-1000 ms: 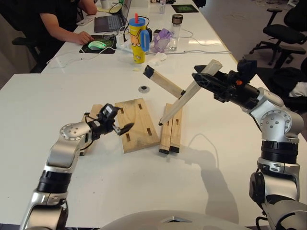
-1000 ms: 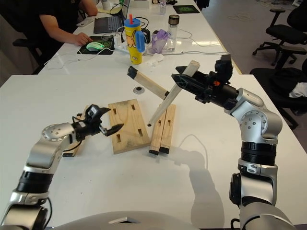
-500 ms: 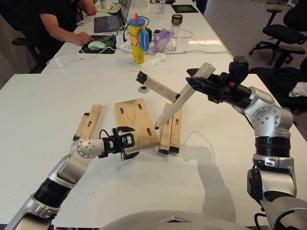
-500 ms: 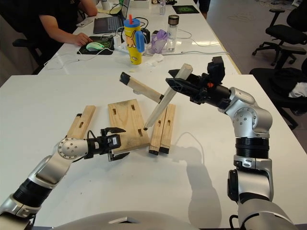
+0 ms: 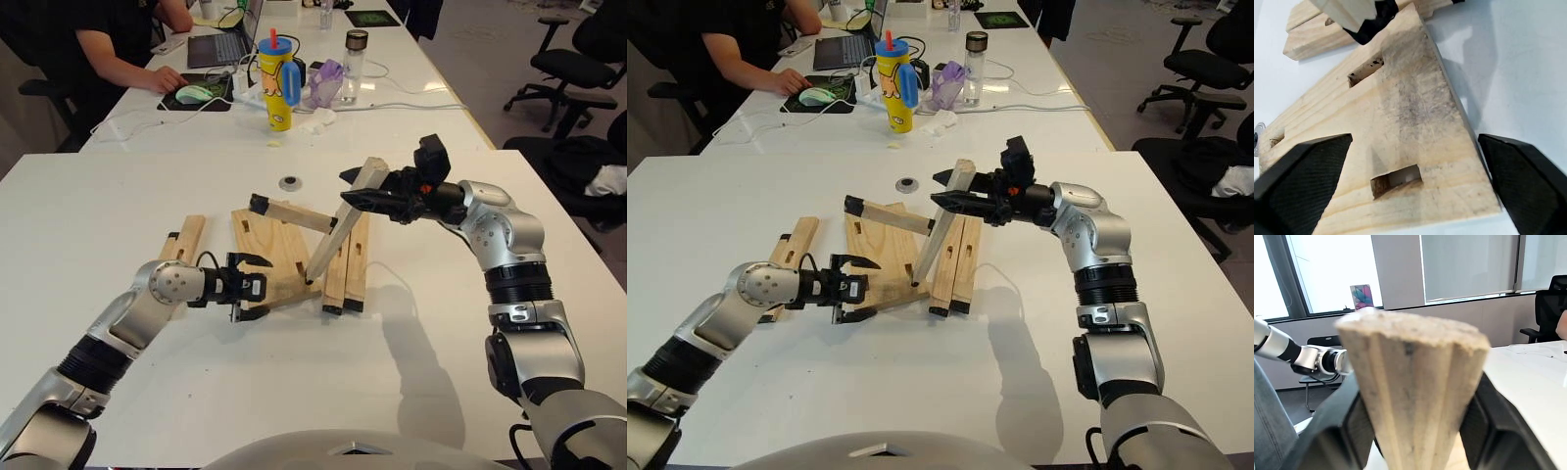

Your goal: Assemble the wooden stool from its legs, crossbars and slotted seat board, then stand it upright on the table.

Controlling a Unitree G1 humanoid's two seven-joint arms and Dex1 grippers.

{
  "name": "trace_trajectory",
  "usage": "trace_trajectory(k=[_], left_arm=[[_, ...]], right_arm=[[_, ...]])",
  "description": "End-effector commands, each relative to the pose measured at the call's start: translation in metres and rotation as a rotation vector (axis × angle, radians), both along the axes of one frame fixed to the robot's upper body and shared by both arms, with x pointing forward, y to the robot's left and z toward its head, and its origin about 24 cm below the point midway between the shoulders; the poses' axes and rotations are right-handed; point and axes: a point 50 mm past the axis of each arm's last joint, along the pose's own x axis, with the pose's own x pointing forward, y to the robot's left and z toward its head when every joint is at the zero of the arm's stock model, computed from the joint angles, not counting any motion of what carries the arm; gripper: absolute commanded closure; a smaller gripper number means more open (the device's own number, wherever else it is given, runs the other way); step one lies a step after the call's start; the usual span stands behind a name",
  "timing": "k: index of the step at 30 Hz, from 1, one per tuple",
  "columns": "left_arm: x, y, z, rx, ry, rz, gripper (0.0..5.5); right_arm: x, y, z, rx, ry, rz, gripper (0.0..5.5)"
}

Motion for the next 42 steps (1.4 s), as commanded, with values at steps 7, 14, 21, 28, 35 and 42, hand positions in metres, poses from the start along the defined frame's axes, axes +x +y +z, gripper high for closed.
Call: trace_trajectory(k=[7,14,21,28,35,42], left_arm=[[-0.023,0.039,-0.038,0.242,0.276,0.025,0.70],[-0.023,0.038,-0.042,0.251,0.314,0.012,0.70],[-0.029,0.031,-0.048,0.245,0.346,-0.011,0.70],[-0.033,0.021,-0.054,0.222,0.361,-0.015,0.70],[-0.043,0.019,-0.062,0.202,0.388,0.013,0.70],[-0.042,0.019,-0.062,0.201,0.380,0.026,0.70]], right_arm=[[0.008,0.015,0.012,0.005,-0.096,0.044,3.47],[0.016,0.023,0.008,-0.038,-0.118,0.066,3.47],[0.025,0.033,0.007,-0.151,-0.171,0.147,3.47],[0.019,0.044,-0.004,-0.214,-0.145,0.246,3.47],[0.016,0.041,0.004,-0.158,-0.190,0.221,3.47],[0.016,0.036,0.009,-0.145,-0.194,0.199,3.47]])
